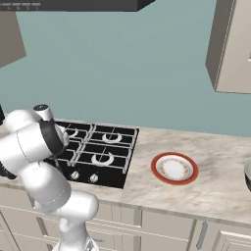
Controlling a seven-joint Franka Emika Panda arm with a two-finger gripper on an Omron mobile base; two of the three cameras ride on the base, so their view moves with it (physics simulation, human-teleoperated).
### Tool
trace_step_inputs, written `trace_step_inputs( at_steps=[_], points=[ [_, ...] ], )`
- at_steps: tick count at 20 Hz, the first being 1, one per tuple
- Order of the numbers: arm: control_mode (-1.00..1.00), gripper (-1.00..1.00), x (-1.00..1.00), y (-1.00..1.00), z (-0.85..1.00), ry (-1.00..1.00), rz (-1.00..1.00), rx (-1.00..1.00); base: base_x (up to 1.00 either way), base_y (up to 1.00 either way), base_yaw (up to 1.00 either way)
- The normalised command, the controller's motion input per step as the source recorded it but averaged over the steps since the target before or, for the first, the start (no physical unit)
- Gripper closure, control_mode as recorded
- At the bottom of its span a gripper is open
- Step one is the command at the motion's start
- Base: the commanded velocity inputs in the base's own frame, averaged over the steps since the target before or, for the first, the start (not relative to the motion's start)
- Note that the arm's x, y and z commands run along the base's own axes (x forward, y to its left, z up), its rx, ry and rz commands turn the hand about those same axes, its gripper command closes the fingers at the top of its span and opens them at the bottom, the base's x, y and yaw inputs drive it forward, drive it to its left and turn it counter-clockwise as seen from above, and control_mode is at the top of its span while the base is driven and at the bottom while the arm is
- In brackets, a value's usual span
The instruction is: Place the chicken drumstick on the plate and place the lemon on the same plate.
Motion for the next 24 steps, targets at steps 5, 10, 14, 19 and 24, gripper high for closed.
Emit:
trace_step_inputs(
  at_steps=[5, 10, 14, 19, 24],
  points=[
    [-1.00, -1.00, 0.13, 0.02, -0.17, 0.00, 0.00, 0.00, 0.00, 0.00, 0.00],
    [-1.00, -1.00, 0.10, 0.00, -0.12, 0.00, 0.00, 0.00, 0.00, 0.00, 0.00],
    [-1.00, -1.00, 0.00, 0.00, 0.00, 0.01, 0.00, 0.00, 0.00, 0.00, 0.00],
    [-1.00, -1.00, 0.00, 0.00, -0.07, 0.00, 0.00, 0.00, 0.00, 0.00, 0.00],
    [-1.00, -1.00, 0.00, 0.00, -0.25, 0.00, 0.00, 0.00, 0.00, 0.00, 0.00]
  ],
)
